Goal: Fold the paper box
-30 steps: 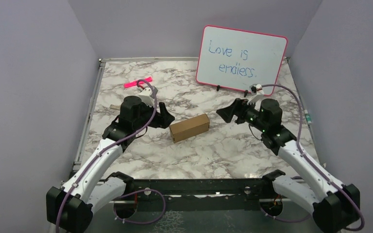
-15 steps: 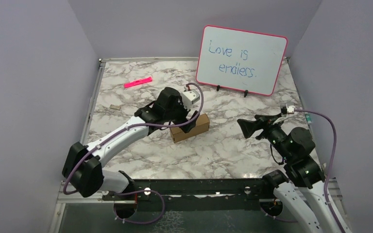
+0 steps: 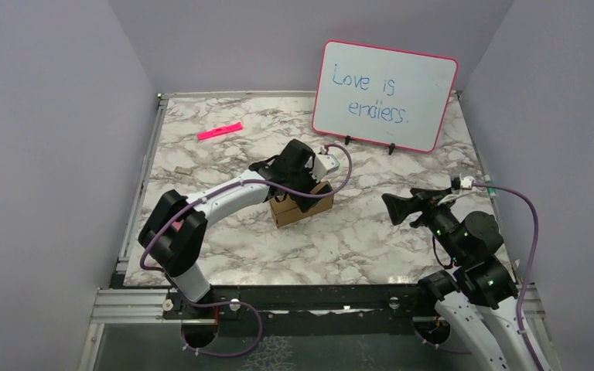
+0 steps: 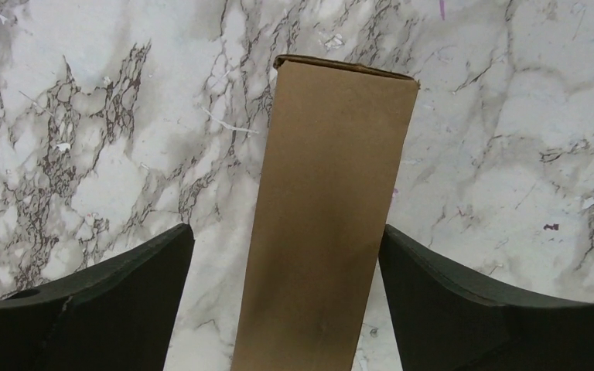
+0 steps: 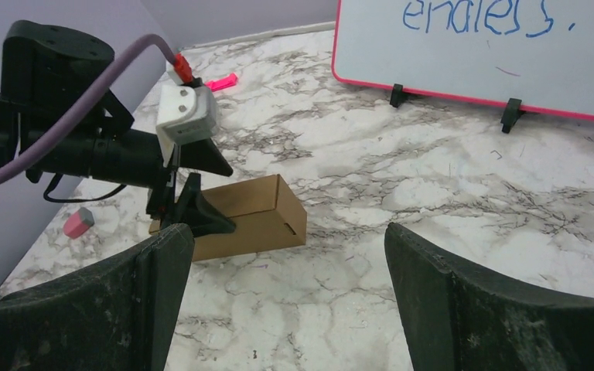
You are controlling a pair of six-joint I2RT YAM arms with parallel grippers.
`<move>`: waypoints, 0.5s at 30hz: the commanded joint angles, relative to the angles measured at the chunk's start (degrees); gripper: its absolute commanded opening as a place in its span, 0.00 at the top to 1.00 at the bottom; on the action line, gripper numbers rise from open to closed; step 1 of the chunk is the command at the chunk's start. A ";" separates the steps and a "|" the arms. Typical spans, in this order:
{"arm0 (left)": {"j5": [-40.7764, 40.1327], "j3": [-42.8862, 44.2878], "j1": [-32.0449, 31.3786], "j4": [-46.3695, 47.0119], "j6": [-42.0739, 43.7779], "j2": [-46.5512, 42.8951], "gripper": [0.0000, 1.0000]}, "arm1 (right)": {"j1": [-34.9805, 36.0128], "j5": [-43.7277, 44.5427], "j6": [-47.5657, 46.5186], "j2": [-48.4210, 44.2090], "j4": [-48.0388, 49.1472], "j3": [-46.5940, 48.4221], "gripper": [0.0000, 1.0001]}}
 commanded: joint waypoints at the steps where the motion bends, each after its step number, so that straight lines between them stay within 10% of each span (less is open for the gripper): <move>1: -3.39 2.07 -1.04 -0.91 3.30 1.13 0.18 | 0.15 1.39 -0.68 -1.08 -0.55 -0.62 0.01; 7: -8.82 1.83 -4.62 -0.34 6.55 -0.07 0.47 | 0.15 2.01 -0.51 -1.19 -0.79 -0.72 0.02; 15: -22.03 -2.88 -11.57 10.93 17.73 -2.61 0.56 | 0.19 4.52 0.15 -3.96 -0.92 -1.20 0.02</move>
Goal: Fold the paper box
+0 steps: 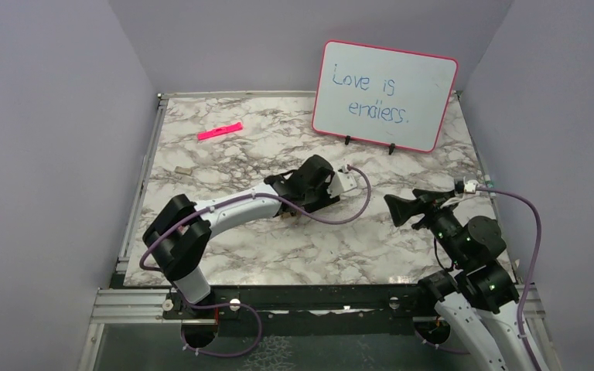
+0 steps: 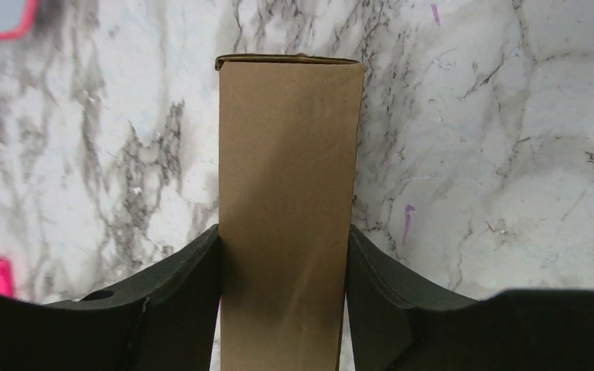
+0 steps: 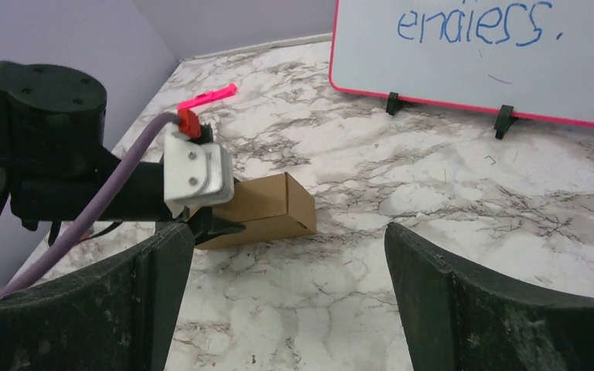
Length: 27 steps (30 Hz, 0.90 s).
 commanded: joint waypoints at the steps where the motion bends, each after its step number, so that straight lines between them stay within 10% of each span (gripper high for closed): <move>1: -10.37 -4.07 -4.21 11.80 11.20 -4.18 0.55 | 0.16 3.84 0.27 -2.52 -0.83 -0.69 0.02; 10: -18.95 -19.45 -11.75 34.73 23.46 -2.14 0.52 | 0.15 6.32 0.78 -5.59 -0.53 -1.58 0.02; 27: -23.15 -22.20 -21.44 28.59 16.59 -8.52 0.01 | 0.16 9.16 1.22 -7.08 -2.61 -0.10 0.02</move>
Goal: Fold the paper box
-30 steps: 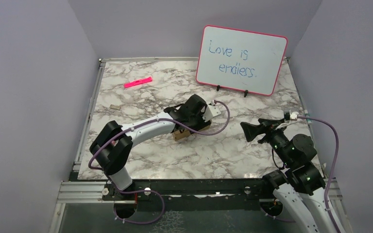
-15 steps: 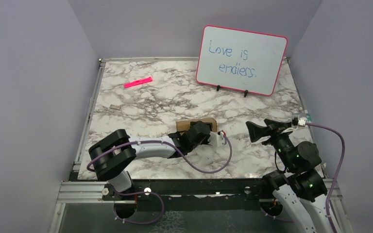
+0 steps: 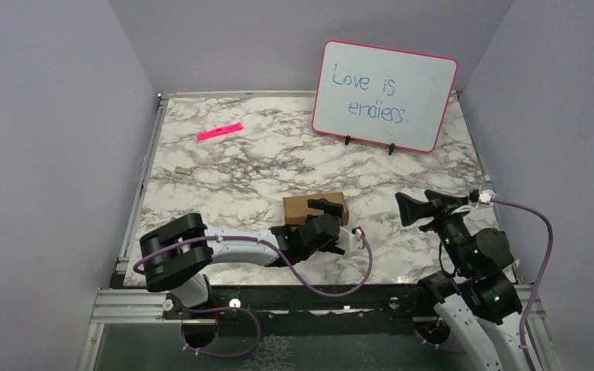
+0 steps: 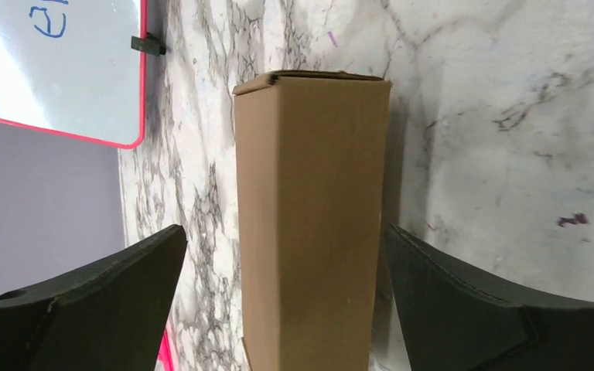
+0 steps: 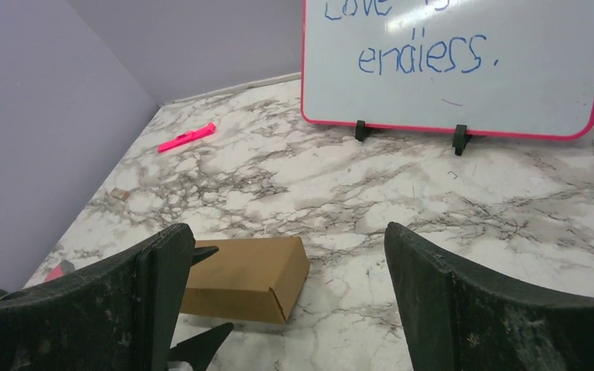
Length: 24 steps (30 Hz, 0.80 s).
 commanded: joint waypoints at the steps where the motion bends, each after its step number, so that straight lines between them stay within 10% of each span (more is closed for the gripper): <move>1: -1.90 0.02 -3.02 -3.21 -4.21 -5.90 0.01 | 0.15 2.36 0.72 -0.68 -2.11 0.97 0.02; 11: -4.41 2.35 0.61 -2.74 -17.70 -17.71 0.01 | 0.19 3.14 0.97 0.25 -4.29 3.04 0.02; 24: -1.12 7.72 29.47 -18.20 -47.33 -30.48 0.01 | 0.15 8.39 -1.34 2.62 -9.99 10.37 0.02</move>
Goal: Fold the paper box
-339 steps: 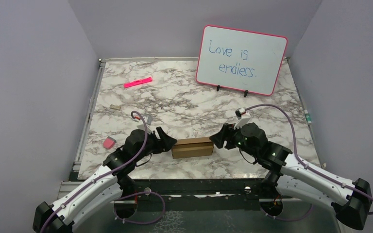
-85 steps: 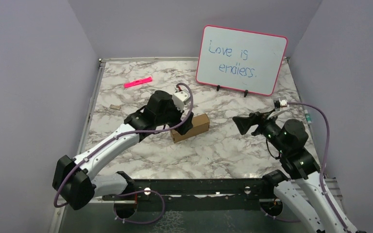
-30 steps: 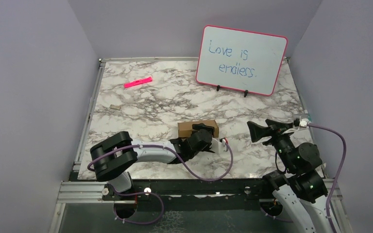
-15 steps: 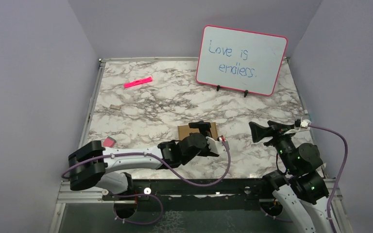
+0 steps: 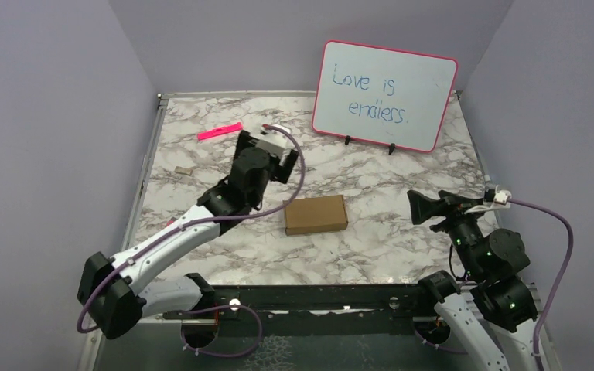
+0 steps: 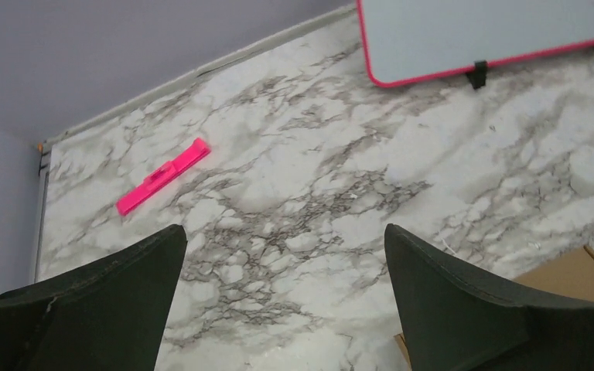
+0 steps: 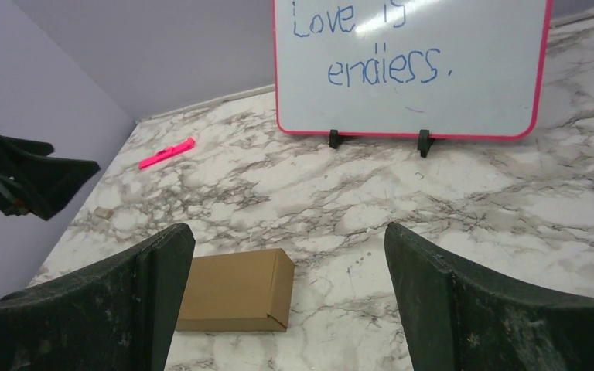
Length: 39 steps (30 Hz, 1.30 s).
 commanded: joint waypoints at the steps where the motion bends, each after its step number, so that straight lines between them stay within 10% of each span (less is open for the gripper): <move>1: 3.91 -1.40 8.70 -7.31 -14.66 -9.44 0.01 | 0.15 4.39 -2.13 0.77 -3.38 3.95 0.02; 9: 10.50 -10.58 24.60 -13.95 -21.86 -27.92 0.01 | 0.15 4.85 -3.14 0.60 -2.56 2.98 0.02; 20: 10.57 -19.59 24.92 -13.18 -20.40 -59.17 0.01 | 0.15 3.12 -2.84 2.40 -3.11 2.35 0.03; 39: 6.15 -18.04 25.36 -14.69 -23.13 -64.73 0.01 | 0.15 3.96 -2.67 2.75 -3.09 2.12 0.03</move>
